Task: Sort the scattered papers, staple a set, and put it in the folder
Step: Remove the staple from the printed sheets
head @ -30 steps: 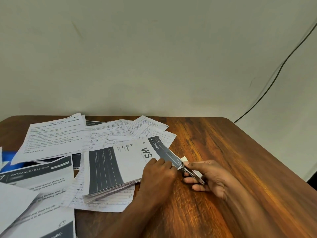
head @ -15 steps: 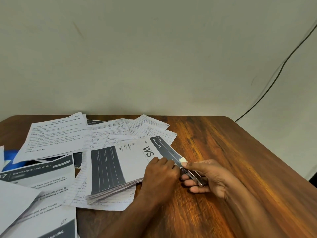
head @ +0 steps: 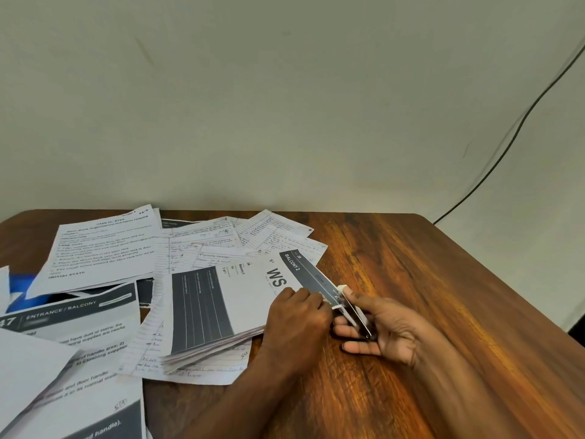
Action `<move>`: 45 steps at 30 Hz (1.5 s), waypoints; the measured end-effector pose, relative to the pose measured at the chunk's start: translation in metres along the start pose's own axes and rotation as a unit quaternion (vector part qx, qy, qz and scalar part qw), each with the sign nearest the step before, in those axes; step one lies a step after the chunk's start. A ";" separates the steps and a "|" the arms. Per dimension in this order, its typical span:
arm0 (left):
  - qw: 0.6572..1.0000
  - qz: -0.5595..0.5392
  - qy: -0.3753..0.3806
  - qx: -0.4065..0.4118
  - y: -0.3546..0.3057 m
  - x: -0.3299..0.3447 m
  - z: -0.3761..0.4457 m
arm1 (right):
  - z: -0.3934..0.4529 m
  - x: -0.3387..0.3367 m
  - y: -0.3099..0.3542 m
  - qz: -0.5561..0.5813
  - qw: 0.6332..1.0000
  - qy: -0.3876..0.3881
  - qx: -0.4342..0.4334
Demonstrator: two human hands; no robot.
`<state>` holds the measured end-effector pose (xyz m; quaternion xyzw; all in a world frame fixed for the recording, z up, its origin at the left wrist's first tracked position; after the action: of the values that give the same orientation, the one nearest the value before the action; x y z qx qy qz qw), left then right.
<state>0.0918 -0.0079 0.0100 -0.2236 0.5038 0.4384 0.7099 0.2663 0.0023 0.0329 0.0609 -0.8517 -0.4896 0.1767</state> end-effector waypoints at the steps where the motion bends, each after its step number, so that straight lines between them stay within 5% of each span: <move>1: 1.000 -0.001 0.002 0.001 0.000 0.000 0.000 | 0.001 -0.001 0.000 0.001 1.000 0.003 0.002; 45: 0.999 -0.031 -0.021 -0.002 0.000 0.003 -0.002 | 0.009 0.007 -0.001 0.051 0.998 -0.018 -0.015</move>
<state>0.0914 -0.0084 0.0068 -0.2317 0.4810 0.4215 0.7330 0.2565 0.0073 0.0298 0.0061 -0.8491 -0.4939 0.1871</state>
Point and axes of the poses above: each hand's wrist, its own z-axis towards the middle knuckle, its own x-axis out of the palm, y = z × x, the point moved 1 cm from there along z, towards the middle knuckle, and after that the axes turned 15 degrees about y, right-handed, at the moved point
